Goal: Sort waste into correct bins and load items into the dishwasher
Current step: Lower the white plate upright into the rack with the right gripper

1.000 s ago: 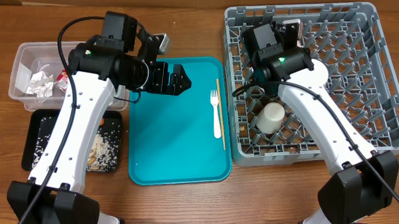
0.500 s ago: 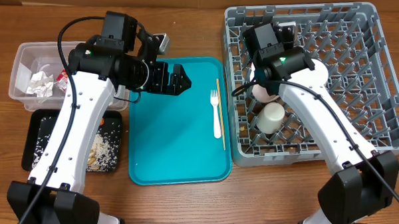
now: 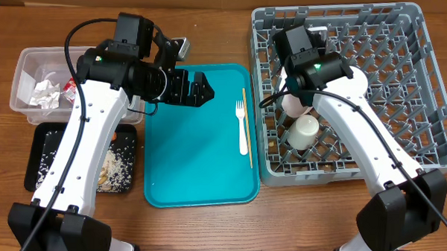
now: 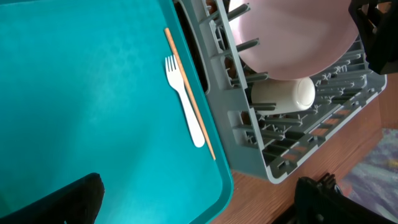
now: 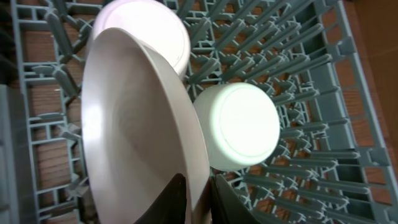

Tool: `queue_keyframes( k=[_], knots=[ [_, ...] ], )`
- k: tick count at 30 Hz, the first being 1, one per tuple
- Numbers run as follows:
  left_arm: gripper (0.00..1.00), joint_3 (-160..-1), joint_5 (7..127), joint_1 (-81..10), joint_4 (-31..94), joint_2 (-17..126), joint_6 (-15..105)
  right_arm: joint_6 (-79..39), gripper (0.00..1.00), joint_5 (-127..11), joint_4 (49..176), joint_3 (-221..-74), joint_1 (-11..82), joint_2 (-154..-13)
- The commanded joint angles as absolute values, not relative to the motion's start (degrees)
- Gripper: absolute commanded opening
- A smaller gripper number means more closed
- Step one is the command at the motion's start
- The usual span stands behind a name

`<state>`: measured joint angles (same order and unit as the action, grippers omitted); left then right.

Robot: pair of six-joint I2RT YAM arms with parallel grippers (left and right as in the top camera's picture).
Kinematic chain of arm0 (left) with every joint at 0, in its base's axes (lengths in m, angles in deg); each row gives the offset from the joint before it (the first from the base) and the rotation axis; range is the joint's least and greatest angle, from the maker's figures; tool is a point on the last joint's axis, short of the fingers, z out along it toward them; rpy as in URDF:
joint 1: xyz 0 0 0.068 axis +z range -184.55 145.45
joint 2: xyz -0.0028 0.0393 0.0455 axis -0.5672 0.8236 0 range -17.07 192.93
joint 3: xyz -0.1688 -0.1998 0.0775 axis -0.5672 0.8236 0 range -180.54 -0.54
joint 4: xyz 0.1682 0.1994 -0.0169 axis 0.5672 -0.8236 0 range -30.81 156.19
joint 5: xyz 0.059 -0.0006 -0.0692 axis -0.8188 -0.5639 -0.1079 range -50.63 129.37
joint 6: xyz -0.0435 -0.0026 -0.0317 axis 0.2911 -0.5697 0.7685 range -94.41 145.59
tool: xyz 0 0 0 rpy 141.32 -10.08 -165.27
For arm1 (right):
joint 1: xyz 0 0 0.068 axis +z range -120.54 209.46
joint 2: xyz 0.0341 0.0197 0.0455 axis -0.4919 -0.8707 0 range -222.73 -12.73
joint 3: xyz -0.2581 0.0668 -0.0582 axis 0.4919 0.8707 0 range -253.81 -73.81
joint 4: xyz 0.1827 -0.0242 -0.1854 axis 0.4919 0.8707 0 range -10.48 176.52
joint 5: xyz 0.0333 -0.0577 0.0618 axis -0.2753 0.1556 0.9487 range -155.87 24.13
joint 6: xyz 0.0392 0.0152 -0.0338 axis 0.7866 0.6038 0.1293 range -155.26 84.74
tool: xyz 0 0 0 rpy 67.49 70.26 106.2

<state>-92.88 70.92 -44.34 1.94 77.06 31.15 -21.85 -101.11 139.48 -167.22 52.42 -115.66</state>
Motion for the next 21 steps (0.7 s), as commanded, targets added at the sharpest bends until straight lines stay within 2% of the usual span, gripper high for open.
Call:
queue_keyframes(
  k=[1, 6, 9, 12, 13, 16, 21],
  knots=[
    [1.0, -94.52, 71.8, -44.71, 2.14, 75.81, 30.47, -21.83, 0.17, -93.96, 139.35, -167.19, 52.67, -115.73],
    [1.0, -94.52, 71.8, -44.71, 2.14, 75.81, 30.47, -22.24, 0.17, -90.25, 139.33, -167.19, 52.67, -115.73],
    [1.0, -94.52, 71.8, -44.71, 2.14, 75.81, 30.47, -22.24, 0.26, -87.23, 139.35, -167.19, 52.67, -115.73],
    [1.0, -94.52, 71.8, -44.71, 2.14, 75.81, 30.47, -22.24, 0.3, -86.71, 139.38, -167.19, 52.67, -115.73],
    [1.0, -94.52, 71.8, -44.71, 2.14, 75.81, 30.47, -22.22, 0.35, -86.73, 139.35, -167.19, 52.67, -115.73],
    [1.0, -94.52, 71.8, -44.71, 2.14, 75.81, 30.47, -22.22, 0.64, -86.73, 139.31, -167.19, 52.67, -115.7],
    [1.0, -94.52, 71.8, -44.71, 2.14, 75.81, 30.47, -22.24, 0.69, -86.75, 139.92, -168.77, 52.64, -115.68]
  ],
)
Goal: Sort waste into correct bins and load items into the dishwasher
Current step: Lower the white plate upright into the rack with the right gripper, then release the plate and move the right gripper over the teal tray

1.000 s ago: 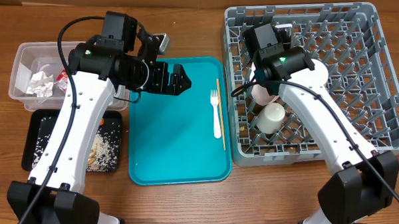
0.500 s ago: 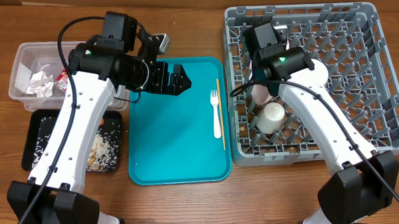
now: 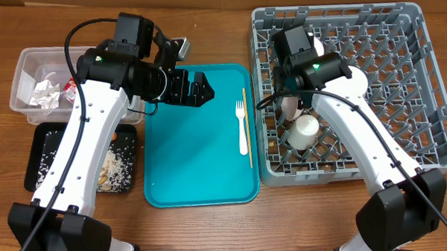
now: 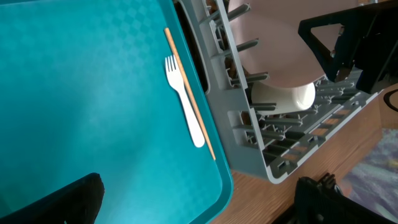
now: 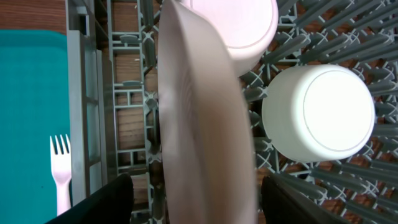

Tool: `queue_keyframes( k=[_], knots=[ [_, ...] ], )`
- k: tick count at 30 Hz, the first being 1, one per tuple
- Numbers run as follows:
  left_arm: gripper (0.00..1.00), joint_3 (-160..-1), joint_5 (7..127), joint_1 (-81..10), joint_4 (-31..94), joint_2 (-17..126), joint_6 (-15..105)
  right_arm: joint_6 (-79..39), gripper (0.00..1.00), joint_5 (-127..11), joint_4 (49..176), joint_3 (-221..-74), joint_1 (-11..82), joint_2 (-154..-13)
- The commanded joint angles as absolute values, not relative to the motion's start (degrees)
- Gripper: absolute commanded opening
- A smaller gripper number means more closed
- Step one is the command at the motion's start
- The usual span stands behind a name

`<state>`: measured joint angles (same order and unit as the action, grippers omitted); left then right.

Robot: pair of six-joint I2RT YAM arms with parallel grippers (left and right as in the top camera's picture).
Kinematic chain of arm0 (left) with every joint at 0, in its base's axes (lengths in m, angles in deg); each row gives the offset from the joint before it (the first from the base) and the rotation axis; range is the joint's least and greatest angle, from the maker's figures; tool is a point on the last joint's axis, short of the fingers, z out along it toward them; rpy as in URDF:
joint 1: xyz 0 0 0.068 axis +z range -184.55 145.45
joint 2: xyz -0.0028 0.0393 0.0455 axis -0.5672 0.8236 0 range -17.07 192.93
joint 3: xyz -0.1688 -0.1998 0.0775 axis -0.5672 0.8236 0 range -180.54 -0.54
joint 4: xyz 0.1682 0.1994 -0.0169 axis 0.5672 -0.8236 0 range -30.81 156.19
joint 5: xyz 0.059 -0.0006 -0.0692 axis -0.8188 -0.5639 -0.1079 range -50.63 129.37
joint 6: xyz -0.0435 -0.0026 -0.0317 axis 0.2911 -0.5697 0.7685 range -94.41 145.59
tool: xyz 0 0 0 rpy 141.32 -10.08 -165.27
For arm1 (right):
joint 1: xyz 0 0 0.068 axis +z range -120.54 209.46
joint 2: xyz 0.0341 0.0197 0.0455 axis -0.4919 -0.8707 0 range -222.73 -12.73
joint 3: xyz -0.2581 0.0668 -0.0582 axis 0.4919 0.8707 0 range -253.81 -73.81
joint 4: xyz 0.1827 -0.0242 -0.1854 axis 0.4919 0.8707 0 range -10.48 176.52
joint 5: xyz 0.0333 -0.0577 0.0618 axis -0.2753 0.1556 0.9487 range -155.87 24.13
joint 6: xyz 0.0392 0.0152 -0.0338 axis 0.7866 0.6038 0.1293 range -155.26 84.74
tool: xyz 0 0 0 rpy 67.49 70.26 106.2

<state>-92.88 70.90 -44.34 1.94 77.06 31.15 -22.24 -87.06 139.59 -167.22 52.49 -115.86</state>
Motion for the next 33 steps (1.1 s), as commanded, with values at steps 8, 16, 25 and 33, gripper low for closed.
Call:
queue_keyframes(
  k=[8, 16, 25, 33],
  knots=[
    [1.0, -94.52, 71.8, -44.71, 2.14, 75.81, 30.47, -22.18, 0.7, -86.73, 144.99, -176.7, 52.64, -113.13],
    [1.0, -94.52, 71.8, -44.71, 2.14, 75.81, 30.47, -21.68, 0.76, -85.35, 146.74, -178.97, 52.64, -105.91],
    [1.0, -94.52, 71.8, -44.71, 2.12, 75.81, 30.47, -21.76, 0.83, -70.36, 147.09, -178.97, 52.64, -101.24],
    [1.0, -94.52, 71.8, -44.71, 2.12, 75.81, 30.47, -21.76, 0.9, -55.76, 147.75, -178.73, 52.67, -101.52]
  ],
)
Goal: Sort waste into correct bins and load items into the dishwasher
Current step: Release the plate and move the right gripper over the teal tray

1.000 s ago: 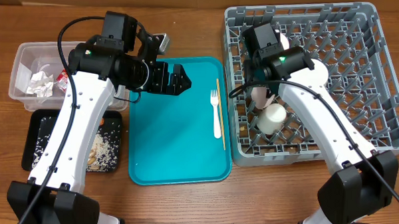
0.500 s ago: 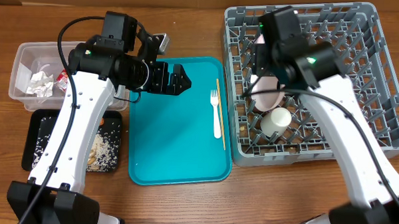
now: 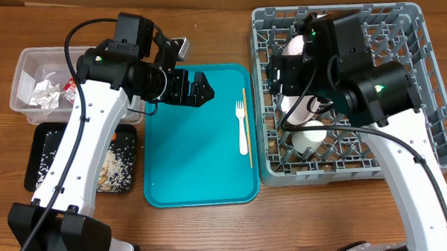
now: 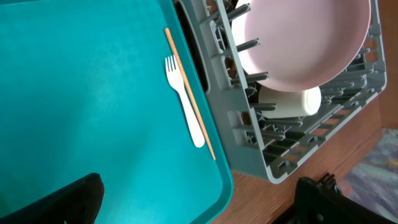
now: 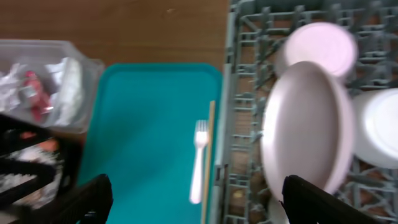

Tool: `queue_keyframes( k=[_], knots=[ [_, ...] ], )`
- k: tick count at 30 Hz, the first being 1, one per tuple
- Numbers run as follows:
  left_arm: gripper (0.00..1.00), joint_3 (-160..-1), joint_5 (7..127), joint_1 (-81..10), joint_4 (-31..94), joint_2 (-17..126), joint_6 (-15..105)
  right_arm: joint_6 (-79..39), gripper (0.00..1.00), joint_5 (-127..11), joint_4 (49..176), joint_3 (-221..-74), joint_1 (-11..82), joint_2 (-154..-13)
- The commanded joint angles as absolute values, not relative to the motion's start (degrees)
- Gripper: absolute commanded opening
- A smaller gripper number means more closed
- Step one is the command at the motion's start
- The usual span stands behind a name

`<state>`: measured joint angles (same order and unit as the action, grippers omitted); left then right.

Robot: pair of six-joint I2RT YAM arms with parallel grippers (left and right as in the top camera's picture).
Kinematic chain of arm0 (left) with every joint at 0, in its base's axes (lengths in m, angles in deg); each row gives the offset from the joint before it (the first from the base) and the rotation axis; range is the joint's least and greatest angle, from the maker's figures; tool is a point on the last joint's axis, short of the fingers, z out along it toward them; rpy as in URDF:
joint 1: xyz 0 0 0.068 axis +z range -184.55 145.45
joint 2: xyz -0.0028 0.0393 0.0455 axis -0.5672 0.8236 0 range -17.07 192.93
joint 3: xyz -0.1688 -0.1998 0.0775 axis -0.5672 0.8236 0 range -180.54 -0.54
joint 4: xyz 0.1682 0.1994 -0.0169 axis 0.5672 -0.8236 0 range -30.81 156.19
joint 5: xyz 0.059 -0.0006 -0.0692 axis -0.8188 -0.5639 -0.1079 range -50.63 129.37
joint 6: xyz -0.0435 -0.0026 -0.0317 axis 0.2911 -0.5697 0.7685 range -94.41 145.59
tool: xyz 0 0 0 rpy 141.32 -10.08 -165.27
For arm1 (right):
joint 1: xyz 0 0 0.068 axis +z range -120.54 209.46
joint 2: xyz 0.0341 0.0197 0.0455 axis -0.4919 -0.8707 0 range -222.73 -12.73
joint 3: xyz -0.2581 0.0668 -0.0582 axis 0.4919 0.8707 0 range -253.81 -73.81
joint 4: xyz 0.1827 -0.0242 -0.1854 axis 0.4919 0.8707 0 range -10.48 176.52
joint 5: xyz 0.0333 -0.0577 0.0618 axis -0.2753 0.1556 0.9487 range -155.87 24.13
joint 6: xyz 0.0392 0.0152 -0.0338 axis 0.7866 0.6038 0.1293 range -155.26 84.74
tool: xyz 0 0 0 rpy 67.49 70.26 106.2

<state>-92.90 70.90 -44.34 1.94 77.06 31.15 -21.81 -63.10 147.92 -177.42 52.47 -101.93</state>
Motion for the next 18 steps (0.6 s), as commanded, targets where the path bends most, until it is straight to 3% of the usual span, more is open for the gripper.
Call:
queue_keyframes(
  k=[1, 4, 18],
  knots=[
    [1.0, -94.52, 71.8, -44.71, 2.14, 75.81, 30.47, -21.74, 0.9, -54.91, 147.77, -178.56, 52.67, -101.54],
    [1.0, -94.52, 71.8, -44.71, 2.12, 75.81, 30.47, -21.74, 1.0, -53.22, 147.77, -177.05, 52.67, -101.56],
    [1.0, -94.54, 69.87, -44.27, 4.06, 75.81, 30.95, -21.5, 1.0, -41.55, 147.38, -170.47, 53.21, -102.33]
  ],
)
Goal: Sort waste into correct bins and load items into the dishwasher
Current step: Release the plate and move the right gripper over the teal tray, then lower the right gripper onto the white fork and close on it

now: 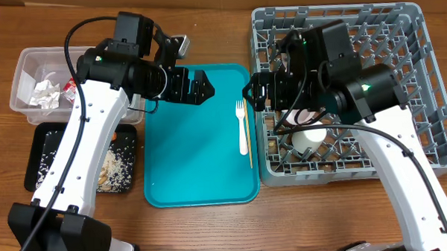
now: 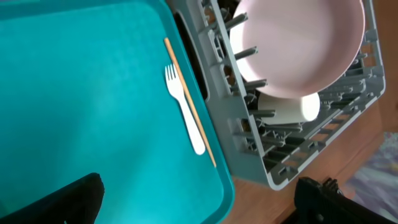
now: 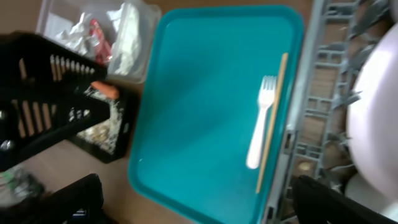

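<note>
A white plastic fork [image 1: 242, 128] and a wooden chopstick [image 1: 248, 126] lie on the right side of the teal tray [image 1: 185, 154]. The fork [image 3: 260, 134] and the chopstick [image 3: 272, 140] also show in the right wrist view. My right gripper [image 1: 258, 93] hangs open and empty above the tray's right edge, next to the grey dish rack [image 1: 426, 80]. A pink plate [image 2: 298, 43] stands on edge in the rack, with a white cup [image 2: 289, 107] beside it. My left gripper [image 1: 195, 87] is open and empty over the tray's far left part.
A clear bin [image 1: 24, 63] with crumpled wrappers sits at the far left. In front of it lies a black bin [image 1: 39, 175] holding food scraps. The rack's tines stand up across its whole floor.
My right gripper has shifted left, from above the rack's plates to above the rack's left wall and the tray's right edge. It is still open. The left gripper has barely moved.
First my right gripper was shut on the pink plate's rim, low in the rack. Then its jaws stood open with the plate on edge between the tines. Later it was high above the rack, and now it is over the fork side of the tray.
</note>
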Tool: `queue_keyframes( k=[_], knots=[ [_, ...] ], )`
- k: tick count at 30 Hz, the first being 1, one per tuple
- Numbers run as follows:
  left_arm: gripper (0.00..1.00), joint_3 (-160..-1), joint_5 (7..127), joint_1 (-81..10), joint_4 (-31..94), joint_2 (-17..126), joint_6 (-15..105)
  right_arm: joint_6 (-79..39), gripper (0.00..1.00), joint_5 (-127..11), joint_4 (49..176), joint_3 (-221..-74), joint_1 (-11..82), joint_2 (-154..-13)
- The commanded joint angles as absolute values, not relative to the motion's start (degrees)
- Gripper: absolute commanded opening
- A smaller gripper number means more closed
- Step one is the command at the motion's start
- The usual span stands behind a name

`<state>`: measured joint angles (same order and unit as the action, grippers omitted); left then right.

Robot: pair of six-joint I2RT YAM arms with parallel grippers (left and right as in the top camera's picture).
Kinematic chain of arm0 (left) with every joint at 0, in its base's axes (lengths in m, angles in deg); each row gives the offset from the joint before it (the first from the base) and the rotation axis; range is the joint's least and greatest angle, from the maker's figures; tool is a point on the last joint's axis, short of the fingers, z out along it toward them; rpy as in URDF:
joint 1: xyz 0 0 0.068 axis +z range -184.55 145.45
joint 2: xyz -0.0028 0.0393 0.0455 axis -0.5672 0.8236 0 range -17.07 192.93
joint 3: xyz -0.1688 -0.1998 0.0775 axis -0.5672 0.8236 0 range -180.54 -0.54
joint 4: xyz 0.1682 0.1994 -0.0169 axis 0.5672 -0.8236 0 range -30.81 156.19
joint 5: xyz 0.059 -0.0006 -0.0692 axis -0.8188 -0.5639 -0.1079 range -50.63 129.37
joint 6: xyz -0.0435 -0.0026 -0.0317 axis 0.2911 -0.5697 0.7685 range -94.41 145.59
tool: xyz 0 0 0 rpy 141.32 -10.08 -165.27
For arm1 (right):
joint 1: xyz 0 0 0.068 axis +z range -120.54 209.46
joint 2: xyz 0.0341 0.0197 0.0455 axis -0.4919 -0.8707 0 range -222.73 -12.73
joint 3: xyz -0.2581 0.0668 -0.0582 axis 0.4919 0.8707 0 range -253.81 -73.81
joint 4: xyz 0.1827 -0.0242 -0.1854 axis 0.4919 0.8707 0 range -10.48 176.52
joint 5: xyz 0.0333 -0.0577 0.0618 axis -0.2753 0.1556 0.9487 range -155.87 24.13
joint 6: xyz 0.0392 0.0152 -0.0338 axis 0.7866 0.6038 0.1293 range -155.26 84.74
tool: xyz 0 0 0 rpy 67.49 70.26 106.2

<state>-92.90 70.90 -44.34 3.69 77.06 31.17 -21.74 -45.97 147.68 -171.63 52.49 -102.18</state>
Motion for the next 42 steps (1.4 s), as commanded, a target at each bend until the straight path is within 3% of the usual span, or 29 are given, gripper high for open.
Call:
queue_keyframes(
  k=[1, 7, 19, 32, 36, 42],
  knots=[
    [1.0, -94.52, 68.43, -43.9, 3.87, 75.81, 30.97, -21.52, 1.0, -41.57, 147.38, -170.12, 53.61, -102.33],
    [1.0, -94.97, 61.83, -37.38, 2.62, 75.79, 33.38, -21.52, 1.0, -41.86, 143.59, -166.01, 56.86, -102.37],
    [1.0, -95.32, 67.58, -18.72, 1.75, 75.79, 37.86, -17.15, 0.98, -54.34, 129.1, -155.5, 64.75, -102.48],
    [1.0, -95.32, 67.21, -18.08, 1.73, 75.81, 38.03, -15.4, 0.91, -60.92, 123.57, -153.56, 68.1, -105.96],
    [1.0, -95.32, 67.21, -18.08, 1.73, 75.81, 38.03, -15.45, 1.0, -60.61, 123.68, -153.56, 68.1, -108.62],
    [1.0, -95.32, 67.21, -18.06, 1.73, 75.81, 38.03, -15.45, 1.0, -56.63, 121.34, -153.56, 68.07, -113.17]
  ],
)
